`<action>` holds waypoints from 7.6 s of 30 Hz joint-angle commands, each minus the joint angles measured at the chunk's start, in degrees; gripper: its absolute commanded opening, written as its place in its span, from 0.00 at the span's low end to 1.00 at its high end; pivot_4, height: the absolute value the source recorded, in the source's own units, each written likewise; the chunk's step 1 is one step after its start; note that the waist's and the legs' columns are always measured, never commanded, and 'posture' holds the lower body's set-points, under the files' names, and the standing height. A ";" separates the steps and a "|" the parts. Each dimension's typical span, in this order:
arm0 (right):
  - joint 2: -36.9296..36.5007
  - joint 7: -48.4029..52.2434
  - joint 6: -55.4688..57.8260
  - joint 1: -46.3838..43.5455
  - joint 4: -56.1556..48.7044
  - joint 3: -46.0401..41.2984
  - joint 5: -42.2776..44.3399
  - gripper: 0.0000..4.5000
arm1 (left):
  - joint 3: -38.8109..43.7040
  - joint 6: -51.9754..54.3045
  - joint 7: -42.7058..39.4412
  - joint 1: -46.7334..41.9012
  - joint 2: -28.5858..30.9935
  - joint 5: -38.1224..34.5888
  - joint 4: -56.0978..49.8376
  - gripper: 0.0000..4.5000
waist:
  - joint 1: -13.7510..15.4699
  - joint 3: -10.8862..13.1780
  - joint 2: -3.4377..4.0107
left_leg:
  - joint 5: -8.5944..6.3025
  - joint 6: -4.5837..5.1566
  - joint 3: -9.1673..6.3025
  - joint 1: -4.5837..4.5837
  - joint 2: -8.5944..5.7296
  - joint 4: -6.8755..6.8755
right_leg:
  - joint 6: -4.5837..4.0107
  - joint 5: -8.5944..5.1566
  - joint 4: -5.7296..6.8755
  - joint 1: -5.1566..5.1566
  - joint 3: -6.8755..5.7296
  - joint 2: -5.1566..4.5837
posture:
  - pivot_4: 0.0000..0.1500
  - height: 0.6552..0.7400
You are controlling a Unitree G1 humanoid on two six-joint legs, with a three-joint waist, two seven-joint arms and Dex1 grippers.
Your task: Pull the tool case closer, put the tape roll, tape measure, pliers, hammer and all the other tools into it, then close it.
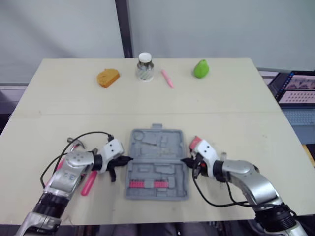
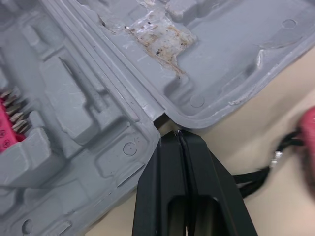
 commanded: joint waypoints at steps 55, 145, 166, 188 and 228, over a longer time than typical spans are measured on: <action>-7.68 5.23 9.05 8.82 -16.39 3.95 11.51 0.01 | -0.93 15.08 -4.68 17.85 12.53 -6.77 -22.95 0.00 | 0.03 0.00 0.00 | -0.21 0.11 -0.01 -0.03 0.01 -0.19 | -0.03 -0.01 -0.53 0.10 -0.02 -0.08 | 1.00 1.00; -24.72 20.45 -13.89 25.19 9.29 -35.13 5.49 0.61 | -8.16 1.20 -9.20 -12.91 -7.50 -14.92 -16.77 1.00 | 0.36 0.09 -0.03 | -0.63 0.27 1.36 0.04 0.11 0.68 | 0.40 0.22 -0.67 0.22 0.19 0.05 | 1.00 1.00; -20.46 15.15 -24.38 16.58 24.68 -27.98 -0.97 0.61 | -12.97 -11.28 -11.11 -12.61 -16.79 -10.05 -7.06 1.00 | 0.40 0.04 0.07 | -0.59 0.66 1.33 0.15 0.04 0.98 | 0.79 0.83 -1.42 0.85 0.26 -0.02 | 1.00 1.00; -18.87 13.41 -24.45 15.30 25.67 -26.74 -1.31 0.41 | -12.89 -8.49 -9.23 -12.80 -16.92 -10.03 -10.11 1.00 | 0.39 0.04 0.08 | -0.60 0.67 1.32 0.15 0.05 0.98 | 0.80 0.83 -1.43 0.88 0.24 -0.03 | 1.00 1.00; 5.19 7.96 7.12 -27.79 -1.90 17.64 -0.05 0.01 | 29.24 1.18 7.36 38.98 -4.10 -20.84 -38.92 1.00 | 0.02 0.14 0.22 | -0.92 0.85 0.78 -1.18 -0.02 0.90 | 0.13 1.11 -0.81 -0.78 -2.93 -1.31 | 1.00 1.00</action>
